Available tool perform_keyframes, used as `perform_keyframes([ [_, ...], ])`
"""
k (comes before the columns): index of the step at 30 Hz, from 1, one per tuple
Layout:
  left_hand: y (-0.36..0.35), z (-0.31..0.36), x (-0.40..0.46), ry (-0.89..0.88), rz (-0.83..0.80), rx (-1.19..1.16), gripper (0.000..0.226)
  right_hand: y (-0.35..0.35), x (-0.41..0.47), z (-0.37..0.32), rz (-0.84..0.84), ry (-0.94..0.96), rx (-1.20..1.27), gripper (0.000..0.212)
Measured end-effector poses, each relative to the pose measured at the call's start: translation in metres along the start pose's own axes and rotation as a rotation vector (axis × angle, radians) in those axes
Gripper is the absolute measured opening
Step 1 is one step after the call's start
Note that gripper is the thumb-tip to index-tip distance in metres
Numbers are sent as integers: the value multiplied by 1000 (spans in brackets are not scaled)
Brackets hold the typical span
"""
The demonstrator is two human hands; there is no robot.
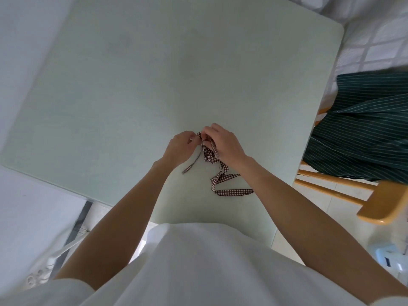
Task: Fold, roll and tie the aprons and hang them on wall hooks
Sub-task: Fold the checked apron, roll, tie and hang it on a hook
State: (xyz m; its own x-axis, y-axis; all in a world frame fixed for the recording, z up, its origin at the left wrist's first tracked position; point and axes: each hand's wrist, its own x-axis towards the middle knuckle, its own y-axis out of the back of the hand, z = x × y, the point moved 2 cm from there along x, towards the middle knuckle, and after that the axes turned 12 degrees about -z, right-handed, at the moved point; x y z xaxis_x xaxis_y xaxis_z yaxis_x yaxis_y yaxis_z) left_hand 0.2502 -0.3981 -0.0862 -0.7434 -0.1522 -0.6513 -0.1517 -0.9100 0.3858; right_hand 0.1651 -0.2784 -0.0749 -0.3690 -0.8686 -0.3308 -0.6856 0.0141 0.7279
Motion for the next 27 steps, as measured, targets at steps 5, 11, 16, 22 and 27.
perform_keyframes([
  [5,3,2,-1,112,98,194,43,-8,3,2,-5,-13,82,8],
  [11,22,-16,-18,1,253,-673,10,-11,0,13,41,-83,145,9],
  [16,13,-19,-28,-125,123,-968,27,-11,1,10,49,-155,417,7],
  [22,-2,-37,-25,59,170,-620,35,-5,-11,20,78,-369,820,12],
  [27,-2,-36,-27,59,158,-590,30,-5,-11,9,159,-498,1188,14],
])
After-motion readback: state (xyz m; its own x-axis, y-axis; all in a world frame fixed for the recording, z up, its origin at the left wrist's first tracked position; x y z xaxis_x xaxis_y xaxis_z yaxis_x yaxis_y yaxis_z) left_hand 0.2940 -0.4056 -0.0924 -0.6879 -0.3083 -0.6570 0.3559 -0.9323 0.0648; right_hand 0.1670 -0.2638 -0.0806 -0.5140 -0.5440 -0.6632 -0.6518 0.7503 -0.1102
